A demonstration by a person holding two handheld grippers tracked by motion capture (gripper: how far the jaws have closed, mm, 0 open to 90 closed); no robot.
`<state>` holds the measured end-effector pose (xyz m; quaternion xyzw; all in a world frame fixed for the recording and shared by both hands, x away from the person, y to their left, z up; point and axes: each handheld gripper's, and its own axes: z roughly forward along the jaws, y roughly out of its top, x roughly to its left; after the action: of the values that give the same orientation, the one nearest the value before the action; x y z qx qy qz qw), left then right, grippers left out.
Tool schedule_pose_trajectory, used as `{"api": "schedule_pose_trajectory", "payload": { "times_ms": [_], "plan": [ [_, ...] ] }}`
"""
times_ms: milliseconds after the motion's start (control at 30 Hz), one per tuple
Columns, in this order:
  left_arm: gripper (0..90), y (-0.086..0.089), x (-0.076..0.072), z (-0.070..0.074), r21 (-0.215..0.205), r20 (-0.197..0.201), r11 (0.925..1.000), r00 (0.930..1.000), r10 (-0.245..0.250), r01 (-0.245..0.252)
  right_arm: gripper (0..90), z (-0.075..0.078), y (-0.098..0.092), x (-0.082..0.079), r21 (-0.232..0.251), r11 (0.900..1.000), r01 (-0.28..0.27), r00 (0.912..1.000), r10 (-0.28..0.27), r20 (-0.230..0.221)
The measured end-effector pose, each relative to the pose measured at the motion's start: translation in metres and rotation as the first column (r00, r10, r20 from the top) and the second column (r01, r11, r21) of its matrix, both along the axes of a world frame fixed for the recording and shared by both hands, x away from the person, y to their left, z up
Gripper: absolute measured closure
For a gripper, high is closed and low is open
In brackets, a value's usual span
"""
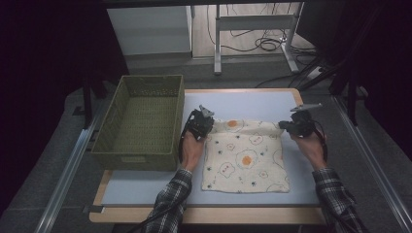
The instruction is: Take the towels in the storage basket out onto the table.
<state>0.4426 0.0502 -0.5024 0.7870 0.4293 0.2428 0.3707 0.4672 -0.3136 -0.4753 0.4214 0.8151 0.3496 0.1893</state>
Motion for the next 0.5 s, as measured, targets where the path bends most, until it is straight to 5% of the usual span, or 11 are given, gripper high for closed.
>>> {"api": "schedule_pose_trajectory", "payload": {
  "times_ms": [233, 500],
  "plan": [
    [86.9, -0.004, -0.029, -0.002, -0.025, 0.002, 0.9972, 0.9975, -0.071, 0.071, 85.0, -0.001, -0.004, -0.031, 0.012, 0.999, -0.047, 0.9989, 0.047, 0.0],
    [86.9, -0.003, -0.058, -0.004, -0.012, 0.021, 0.9958, 0.9957, -0.091, 0.091, 84.6, -0.008, -0.018, -0.062, 0.045, 0.997, -0.057, 0.9983, 0.058, -0.004]
  ]
}}
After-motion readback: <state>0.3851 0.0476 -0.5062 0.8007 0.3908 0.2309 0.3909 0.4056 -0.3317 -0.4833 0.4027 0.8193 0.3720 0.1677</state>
